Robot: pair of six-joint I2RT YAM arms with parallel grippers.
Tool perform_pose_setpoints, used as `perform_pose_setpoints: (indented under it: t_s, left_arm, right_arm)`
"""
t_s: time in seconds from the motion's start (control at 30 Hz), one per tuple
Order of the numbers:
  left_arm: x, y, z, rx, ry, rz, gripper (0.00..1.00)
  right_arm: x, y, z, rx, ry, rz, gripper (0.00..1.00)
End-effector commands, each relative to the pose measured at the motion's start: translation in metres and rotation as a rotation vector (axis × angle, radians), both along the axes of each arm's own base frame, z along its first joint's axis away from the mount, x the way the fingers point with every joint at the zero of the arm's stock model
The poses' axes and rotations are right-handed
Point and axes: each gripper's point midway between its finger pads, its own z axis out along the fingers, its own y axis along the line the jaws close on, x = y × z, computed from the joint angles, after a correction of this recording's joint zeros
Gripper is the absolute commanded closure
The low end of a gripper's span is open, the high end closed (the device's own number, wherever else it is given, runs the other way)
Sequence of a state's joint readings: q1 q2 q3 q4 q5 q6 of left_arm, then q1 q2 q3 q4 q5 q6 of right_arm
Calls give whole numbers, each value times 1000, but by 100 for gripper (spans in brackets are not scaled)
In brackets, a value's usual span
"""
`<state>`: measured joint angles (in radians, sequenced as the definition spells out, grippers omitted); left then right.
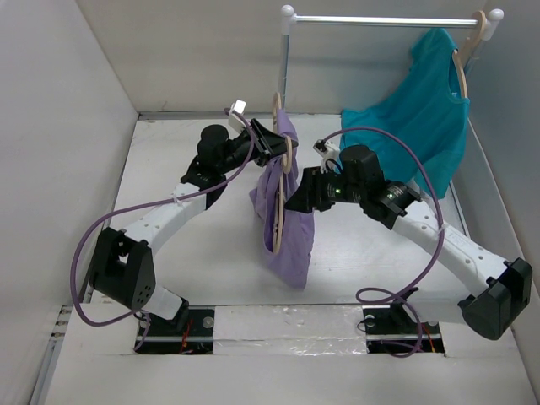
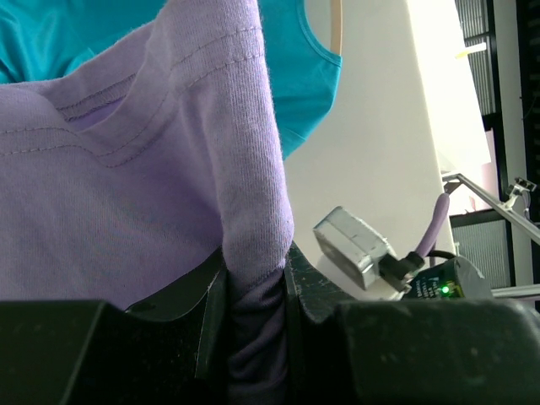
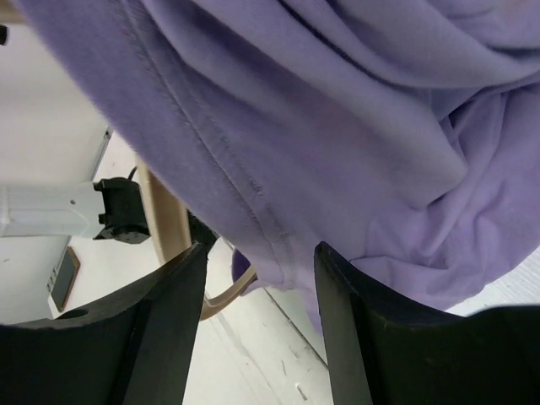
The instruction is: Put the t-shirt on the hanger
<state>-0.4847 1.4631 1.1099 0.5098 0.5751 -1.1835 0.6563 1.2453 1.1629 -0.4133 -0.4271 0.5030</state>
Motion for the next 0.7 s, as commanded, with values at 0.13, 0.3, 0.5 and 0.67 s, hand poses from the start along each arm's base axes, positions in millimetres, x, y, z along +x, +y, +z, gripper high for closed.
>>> perform_pose_setpoints:
  t_s: [0.13,0.3,0.5,0.67]
  left_arm:
    - [-14,6,52,-81,-151,-2,100]
    - [-11,6,57,-87,-165,9,100]
    - [-3,7,63,-99,-182,44,100]
    - [20,16,58,-75,-195,174,100]
  right_arm:
    - [7,14,3,49,-40,-11,42]
    - [0,20,5,62,-43,46,73]
    - [-12,13,6,26,-29,79,100]
    - [-40,0,33,8,-49,151,100]
